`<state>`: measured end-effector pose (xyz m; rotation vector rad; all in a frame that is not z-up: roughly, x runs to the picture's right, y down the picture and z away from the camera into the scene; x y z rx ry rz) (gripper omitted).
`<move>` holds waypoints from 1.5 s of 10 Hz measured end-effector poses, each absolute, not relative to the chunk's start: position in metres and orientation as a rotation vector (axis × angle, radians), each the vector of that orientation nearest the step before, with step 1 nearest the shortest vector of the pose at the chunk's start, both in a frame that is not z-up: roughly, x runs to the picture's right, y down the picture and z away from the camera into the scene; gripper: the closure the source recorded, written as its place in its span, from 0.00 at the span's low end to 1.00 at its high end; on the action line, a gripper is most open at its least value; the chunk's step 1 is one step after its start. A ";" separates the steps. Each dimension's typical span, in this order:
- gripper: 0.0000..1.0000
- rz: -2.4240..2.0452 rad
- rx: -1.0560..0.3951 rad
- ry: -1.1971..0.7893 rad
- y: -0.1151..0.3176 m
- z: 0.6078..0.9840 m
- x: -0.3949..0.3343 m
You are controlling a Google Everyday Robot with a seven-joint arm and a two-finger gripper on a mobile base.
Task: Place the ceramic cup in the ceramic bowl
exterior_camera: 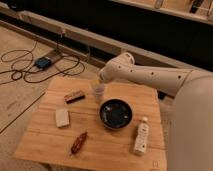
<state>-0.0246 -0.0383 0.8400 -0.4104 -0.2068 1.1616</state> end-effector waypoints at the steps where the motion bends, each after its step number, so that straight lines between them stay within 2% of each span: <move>1: 0.30 1.162 -0.410 -0.207 -0.038 0.840 -0.025; 9: 0.30 1.164 -0.411 -0.203 -0.038 0.841 -0.024; 15: 0.30 1.198 -0.416 -0.064 -0.037 0.887 0.029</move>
